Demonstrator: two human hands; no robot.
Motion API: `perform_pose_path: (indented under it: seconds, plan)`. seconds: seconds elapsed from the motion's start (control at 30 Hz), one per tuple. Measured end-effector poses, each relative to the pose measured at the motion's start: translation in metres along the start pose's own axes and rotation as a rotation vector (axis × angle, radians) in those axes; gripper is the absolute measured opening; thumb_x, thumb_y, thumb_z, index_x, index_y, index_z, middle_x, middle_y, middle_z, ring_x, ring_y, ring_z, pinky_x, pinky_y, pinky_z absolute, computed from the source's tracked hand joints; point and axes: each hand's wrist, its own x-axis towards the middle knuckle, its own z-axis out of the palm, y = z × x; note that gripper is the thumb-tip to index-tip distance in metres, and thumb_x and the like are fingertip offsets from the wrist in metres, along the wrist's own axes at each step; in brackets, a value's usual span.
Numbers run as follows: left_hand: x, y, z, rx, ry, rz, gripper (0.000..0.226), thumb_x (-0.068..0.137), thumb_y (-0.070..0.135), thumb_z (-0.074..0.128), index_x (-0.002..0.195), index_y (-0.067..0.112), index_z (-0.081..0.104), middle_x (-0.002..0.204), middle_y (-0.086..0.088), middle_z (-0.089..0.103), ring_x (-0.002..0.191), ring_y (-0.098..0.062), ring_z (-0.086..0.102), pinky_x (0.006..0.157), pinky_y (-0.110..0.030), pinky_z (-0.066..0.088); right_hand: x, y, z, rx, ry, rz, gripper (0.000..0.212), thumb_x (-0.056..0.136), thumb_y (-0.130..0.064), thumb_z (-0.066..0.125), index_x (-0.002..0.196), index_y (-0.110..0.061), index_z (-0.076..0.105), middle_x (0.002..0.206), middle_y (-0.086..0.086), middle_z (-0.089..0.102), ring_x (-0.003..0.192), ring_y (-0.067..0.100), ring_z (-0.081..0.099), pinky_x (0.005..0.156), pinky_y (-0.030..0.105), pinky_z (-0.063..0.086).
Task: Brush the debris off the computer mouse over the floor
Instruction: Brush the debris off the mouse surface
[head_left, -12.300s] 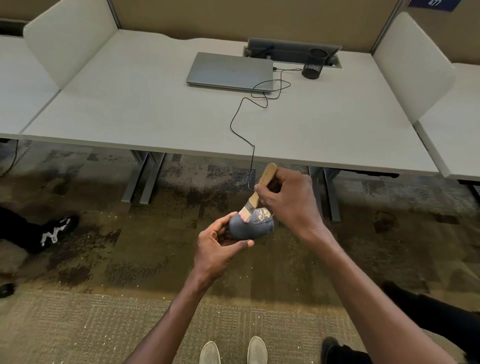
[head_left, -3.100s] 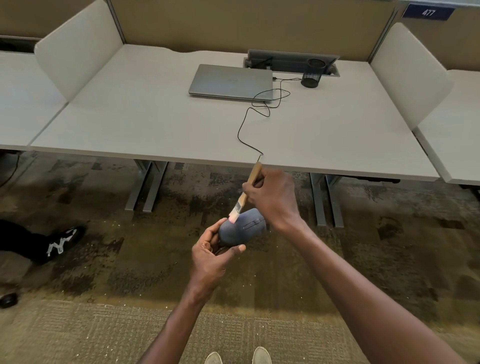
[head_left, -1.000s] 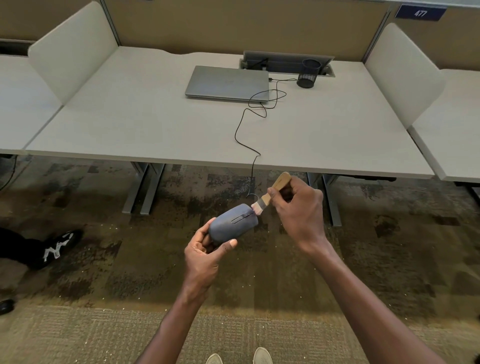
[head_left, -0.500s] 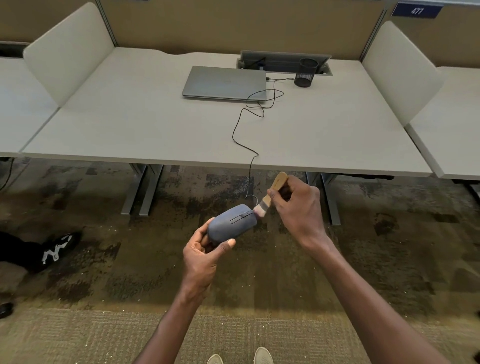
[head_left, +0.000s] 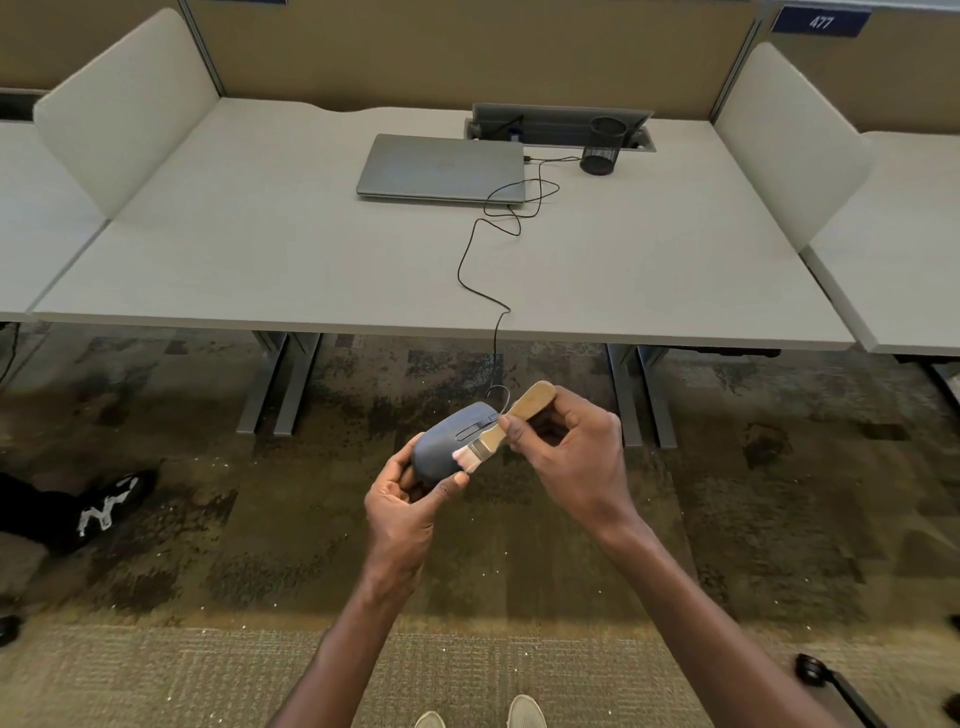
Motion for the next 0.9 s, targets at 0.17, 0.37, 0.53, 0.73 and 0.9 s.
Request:
perform_pose_path:
  seconds: [0.17,0.37,0.53,0.73,0.9]
  plan:
    - [-0.001,-0.001,-0.007,-0.027,0.024,-0.022,0.083,0.052,0.019,0.092,0.129,0.022,0.061,0.126,-0.007,0.069,0.113,-0.014,0.070,0.085,-0.022,0.059,0.005,0.016,-0.010,-0.087,0.076,0.010,0.010,0.089,-0.019,0.076,0.097,-0.016,0.072,0.086,-0.011,0.072,0.079,0.004,0.071,0.065,0.022,0.061]
    - [0.000,0.003,-0.006,-0.034,0.025,-0.034,0.080,0.050,0.019,0.092,0.124,0.022,0.064,0.119,-0.003,0.074,0.111,-0.014,0.071,0.085,-0.024,0.060,0.021,0.033,-0.026,-0.181,0.192,0.061,0.010,0.089,-0.021,0.076,0.096,-0.015,0.072,0.082,-0.009,0.071,0.074,0.005,0.070,0.063,0.025,0.061]
    - [0.002,0.008,-0.002,-0.039,0.017,-0.030,0.076,0.050,0.016,0.091,0.121,0.024,0.065,0.113,0.000,0.077,0.107,-0.012,0.073,0.084,-0.023,0.060,0.027,0.030,-0.031,-0.198,0.259,0.039,0.011,0.090,-0.022,0.076,0.094,-0.013,0.072,0.079,-0.007,0.071,0.071,0.000,0.068,0.058,0.010,0.052]
    - [0.008,0.016,0.002,-0.041,0.014,-0.027,0.069,0.056,0.005,0.086,0.119,0.021,0.063,0.118,-0.009,0.070,0.100,-0.013,0.073,0.084,-0.023,0.061,0.025,0.024,-0.030,-0.218,0.280,0.054,0.014,0.090,-0.023,0.075,0.097,-0.012,0.072,0.083,-0.005,0.073,0.074,0.007,0.070,0.062,0.018,0.058]
    - [0.017,0.027,0.007,-0.014,-0.011,-0.031,0.061,0.072,-0.017,0.078,0.121,0.015,0.059,0.116,-0.012,0.069,0.099,-0.017,0.071,0.080,-0.022,0.061,0.028,0.017,-0.030,-0.234,0.322,0.070,0.015,0.089,-0.023,0.076,0.097,-0.011,0.073,0.082,-0.003,0.073,0.072,0.006,0.069,0.060,0.013,0.056]
